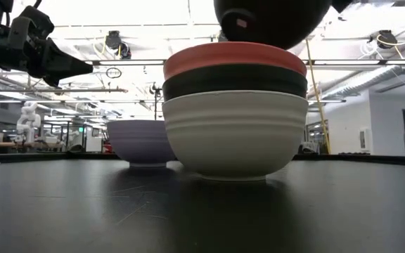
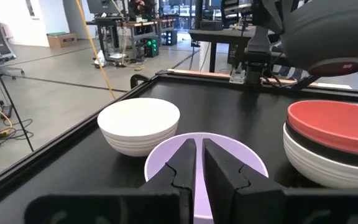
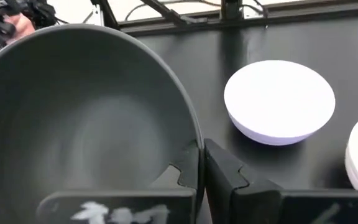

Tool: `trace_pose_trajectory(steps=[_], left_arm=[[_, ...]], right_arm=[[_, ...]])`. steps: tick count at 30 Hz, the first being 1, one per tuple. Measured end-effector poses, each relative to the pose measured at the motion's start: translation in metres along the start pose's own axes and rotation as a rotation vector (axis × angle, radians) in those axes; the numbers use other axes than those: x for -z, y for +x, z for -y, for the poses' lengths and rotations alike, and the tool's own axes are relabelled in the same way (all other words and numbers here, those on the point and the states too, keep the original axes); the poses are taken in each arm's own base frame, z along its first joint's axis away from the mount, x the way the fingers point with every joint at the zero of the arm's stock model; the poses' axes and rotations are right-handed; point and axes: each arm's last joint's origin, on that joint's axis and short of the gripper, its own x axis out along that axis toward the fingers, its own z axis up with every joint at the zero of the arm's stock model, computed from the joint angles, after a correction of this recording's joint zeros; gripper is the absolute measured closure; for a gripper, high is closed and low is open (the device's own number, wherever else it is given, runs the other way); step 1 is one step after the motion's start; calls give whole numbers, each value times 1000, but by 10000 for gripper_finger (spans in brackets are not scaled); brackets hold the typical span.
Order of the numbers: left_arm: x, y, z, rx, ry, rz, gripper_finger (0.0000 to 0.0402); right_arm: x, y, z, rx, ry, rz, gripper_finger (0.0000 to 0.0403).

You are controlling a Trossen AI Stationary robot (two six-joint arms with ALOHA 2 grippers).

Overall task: Nest bowls inside each other
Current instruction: Stack the black bowl on top of the pink bowl

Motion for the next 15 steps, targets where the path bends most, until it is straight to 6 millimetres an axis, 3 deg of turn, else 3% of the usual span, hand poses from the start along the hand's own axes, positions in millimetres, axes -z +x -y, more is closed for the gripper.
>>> trace_pose_trajectory(steps=[9,15], left_arm=[[1,0,0,0,10,-13,371],[1,0,0,0,14,-13,371]], right_arm=[[-23,30,3,-15,10,-105,402],[-15,51,9,-45,49,-198,402]])
